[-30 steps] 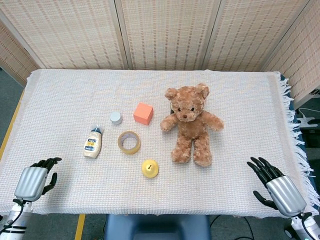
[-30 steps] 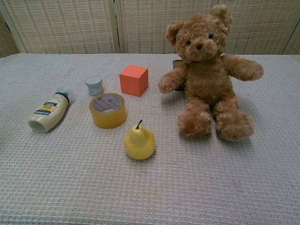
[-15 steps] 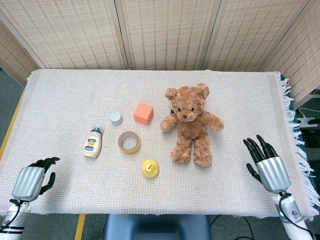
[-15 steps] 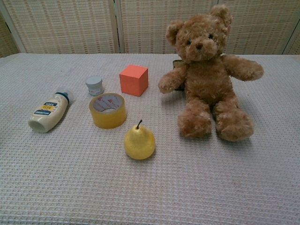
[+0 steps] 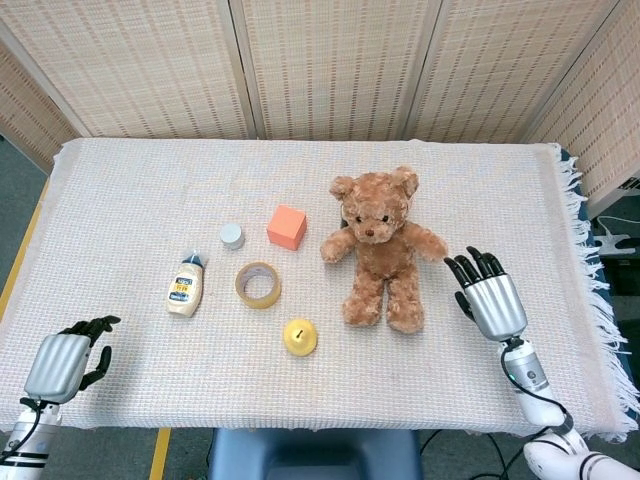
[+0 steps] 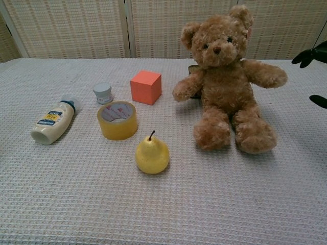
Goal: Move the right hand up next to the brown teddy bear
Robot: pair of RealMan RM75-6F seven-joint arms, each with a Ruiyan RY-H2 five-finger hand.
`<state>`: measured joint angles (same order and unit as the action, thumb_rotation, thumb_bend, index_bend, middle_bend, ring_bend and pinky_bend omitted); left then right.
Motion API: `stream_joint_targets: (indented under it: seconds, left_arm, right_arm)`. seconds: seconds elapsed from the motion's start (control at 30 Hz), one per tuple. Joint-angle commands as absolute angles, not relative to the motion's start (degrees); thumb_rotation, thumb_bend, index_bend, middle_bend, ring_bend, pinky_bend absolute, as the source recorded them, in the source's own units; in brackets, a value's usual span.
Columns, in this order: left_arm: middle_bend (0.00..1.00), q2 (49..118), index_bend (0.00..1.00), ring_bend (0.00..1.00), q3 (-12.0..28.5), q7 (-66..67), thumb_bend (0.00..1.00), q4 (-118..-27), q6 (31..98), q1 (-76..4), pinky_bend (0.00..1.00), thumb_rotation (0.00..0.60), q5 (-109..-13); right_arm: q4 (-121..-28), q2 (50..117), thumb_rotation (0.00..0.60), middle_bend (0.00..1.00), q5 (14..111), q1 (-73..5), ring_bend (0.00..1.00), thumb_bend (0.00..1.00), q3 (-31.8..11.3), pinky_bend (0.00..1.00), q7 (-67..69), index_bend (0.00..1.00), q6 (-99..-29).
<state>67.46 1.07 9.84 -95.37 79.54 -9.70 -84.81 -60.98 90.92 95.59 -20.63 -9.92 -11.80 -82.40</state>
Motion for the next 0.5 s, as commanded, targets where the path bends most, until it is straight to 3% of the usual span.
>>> stream_joint_targets:
  seconds: [0.03,0.5]
  left_arm:
    - [0.36,67.44,0.27,0.36,1.03,10.0,0.54,-95.29,79.78,-9.67,0.55,0.6,-85.14]
    - [0.36,67.08,0.27,0.36,0.87,9.0,0.54,-95.47,79.94,-9.57,0.55,0.6,-85.62]
  right_arm:
    - [-56.96,94.37,0.6,0.31,95.27,-23.09,0.19,0.2,-10.97,0.32,-11.29,0.25,-82.8]
    - [-44.84,101.93,0.6,0.31,91.55,-28.01,0.19,0.2,-12.68,0.32,-11.34,0.23,-82.0]
